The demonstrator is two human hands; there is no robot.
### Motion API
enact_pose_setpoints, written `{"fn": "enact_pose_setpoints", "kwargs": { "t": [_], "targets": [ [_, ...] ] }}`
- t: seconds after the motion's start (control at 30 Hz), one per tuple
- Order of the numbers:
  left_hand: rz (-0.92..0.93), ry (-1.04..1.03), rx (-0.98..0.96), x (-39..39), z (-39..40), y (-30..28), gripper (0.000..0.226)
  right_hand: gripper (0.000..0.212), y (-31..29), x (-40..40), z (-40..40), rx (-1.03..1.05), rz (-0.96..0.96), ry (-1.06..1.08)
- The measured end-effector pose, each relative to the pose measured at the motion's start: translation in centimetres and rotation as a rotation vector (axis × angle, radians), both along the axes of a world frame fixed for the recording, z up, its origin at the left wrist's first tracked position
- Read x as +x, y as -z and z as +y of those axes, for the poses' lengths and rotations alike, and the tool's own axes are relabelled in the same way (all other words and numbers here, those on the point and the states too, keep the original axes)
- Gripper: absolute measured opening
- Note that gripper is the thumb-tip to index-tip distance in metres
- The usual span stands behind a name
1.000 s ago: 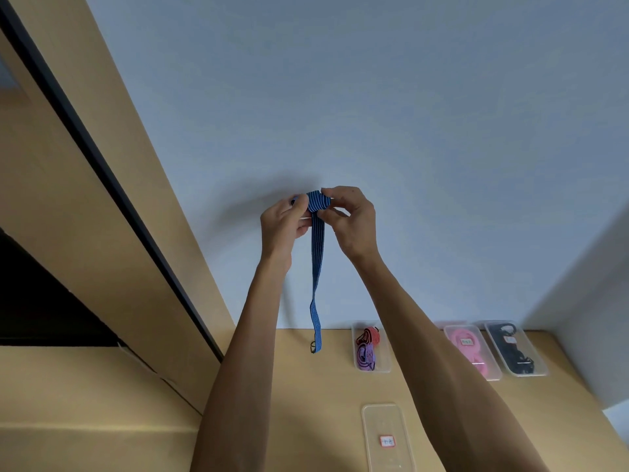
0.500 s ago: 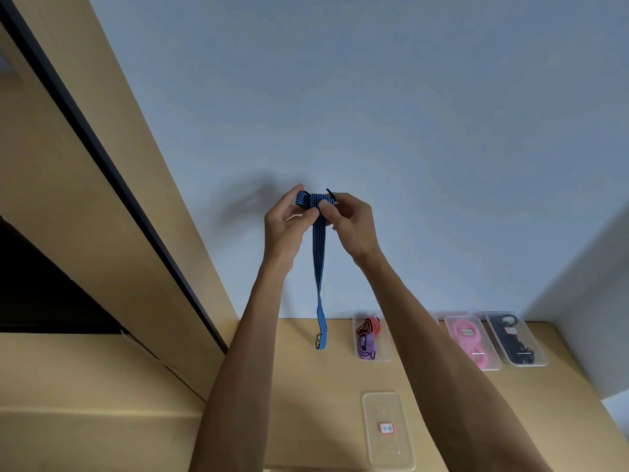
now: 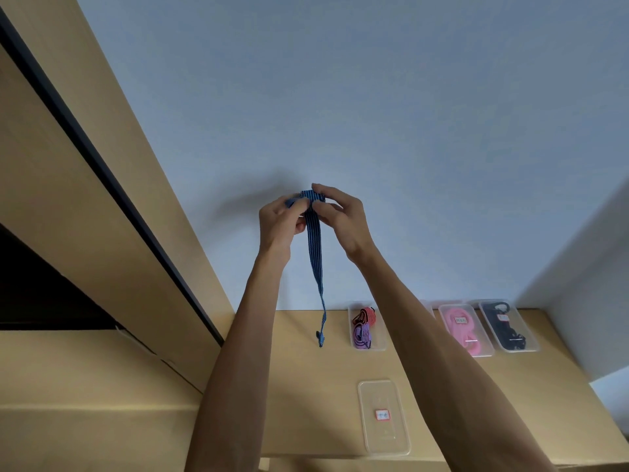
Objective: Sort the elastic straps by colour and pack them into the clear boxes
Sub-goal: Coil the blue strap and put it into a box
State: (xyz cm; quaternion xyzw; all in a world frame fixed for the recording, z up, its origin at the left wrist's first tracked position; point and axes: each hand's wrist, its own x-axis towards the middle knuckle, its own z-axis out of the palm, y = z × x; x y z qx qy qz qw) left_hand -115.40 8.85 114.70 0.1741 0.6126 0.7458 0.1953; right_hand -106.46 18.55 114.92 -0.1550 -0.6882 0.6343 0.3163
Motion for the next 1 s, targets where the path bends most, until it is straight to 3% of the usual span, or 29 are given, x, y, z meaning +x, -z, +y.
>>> {"fn": "enact_pose_setpoints", "kwargs": {
  "t": [0.07,0.17,0.23,0.43,0.7,0.9,1.0],
  "targets": [
    [0.074,0.038,0.015,0.1,0.0,0.4,0.021,0.043,0.1,-0.1,0.1,0.038,-0.06,0.015],
    [0.119,0.059,0.005,0.3,0.0,1.1,0.035,0.018,0.2,-0.1,0.0,0.181,-0.065,0.043],
    [0.096,0.033,-0.025,0.3,-0.1,1.4,0.037,0.014,0.2,-0.1,0.0,0.192,-0.058,0.071],
    [0.113,0.15,-0.118,0.3,-0.5,2.3,0.019,0.028,0.3,0.4,1.1,-0.002,-0.065,-0.034],
    [0.054,0.201,-0.115,1.2,-1.7,5.7,0.021,0.035,3.6,1.9,-0.3,0.061,-0.079,-0.048],
    [0.061,0.169,-0.059,2.0,-1.5,7.0,0.047,0.033,6.4,2.3,-1.8,-0.138,-0.104,0.117],
    [0.053,0.178,-0.06,2.2,-1.3,7.7,0.049,0.027,8.1,2.3,-2.9,-0.184,-0.158,0.122]
  ]
}}
